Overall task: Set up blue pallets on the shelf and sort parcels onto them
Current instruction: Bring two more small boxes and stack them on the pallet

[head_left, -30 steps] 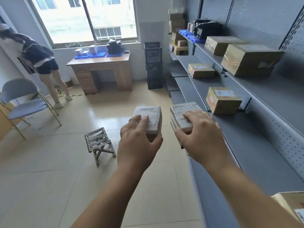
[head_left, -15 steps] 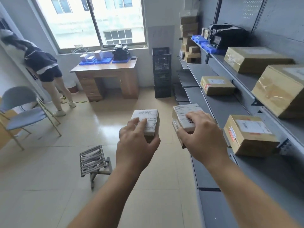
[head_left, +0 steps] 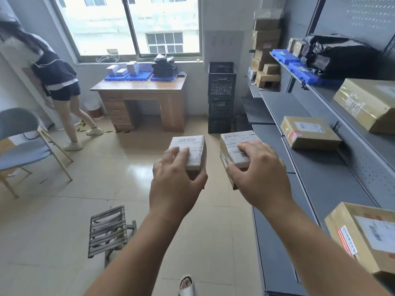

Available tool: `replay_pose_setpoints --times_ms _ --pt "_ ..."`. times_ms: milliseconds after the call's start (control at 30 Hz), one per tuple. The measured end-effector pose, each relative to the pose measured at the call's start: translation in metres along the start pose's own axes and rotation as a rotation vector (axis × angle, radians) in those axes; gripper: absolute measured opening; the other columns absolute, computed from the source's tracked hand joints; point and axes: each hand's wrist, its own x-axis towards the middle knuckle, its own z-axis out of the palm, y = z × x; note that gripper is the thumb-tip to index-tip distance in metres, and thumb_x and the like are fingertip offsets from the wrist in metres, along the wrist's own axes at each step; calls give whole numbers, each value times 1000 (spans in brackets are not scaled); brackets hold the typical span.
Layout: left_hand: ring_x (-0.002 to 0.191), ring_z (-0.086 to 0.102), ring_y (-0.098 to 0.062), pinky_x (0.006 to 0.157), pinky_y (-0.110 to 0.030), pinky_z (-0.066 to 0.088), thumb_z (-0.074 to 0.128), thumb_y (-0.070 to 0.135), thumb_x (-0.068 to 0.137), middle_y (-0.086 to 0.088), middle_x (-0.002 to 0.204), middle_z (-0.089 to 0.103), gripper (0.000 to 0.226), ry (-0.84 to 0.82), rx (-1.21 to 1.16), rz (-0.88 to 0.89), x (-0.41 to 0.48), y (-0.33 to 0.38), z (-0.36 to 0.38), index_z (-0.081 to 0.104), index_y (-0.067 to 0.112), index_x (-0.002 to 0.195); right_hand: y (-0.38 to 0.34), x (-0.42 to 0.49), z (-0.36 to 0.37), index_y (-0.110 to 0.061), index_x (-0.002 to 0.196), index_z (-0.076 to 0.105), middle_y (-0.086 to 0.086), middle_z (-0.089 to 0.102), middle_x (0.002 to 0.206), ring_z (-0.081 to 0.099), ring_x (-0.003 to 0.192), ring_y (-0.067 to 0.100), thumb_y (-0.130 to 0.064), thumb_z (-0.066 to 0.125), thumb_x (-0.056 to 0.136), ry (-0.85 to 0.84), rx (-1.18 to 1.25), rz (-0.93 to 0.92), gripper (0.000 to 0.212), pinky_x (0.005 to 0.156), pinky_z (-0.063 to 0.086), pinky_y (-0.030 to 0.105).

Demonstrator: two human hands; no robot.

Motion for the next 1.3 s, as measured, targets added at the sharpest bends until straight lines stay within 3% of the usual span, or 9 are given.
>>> replay_pose_setpoints --times_ms 300,667,900,1300 --pt "136 36 -25 100 -38 42 64 56 85 10 155 40 67 -32 -13 128 193 -23 40 50 33 145 1 156 77 -15 124 67 0 66 130 53 128 21 -36 70 83 95 -23 91 46 102 46 45" --pt "138 33 -25 99 -42 46 65 57 84 10 156 39 68 -99 -12 176 362 -19 124 49 33 146 46 314 155 -17 126 67 -2 64 134 50 132 19 -37 70 84 97 -37 149 47 103 43 43" --pt "142 29 -23 106 -41 41 65 56 87 10 159 36 71 -86 13 160 475 12 187 46 32 150 101 441 191 -18 125 68 -4 65 133 51 131 18 -36 69 83 105 0 124 46 100 43 41" --pt "138 33 -23 101 -42 45 65 61 85 10 156 40 68 1 33 70 660 29 272 50 33 146 150 642 262 -17 124 68 -4 66 131 50 130 17 -38 68 82 57 54 27 47 101 42 43"
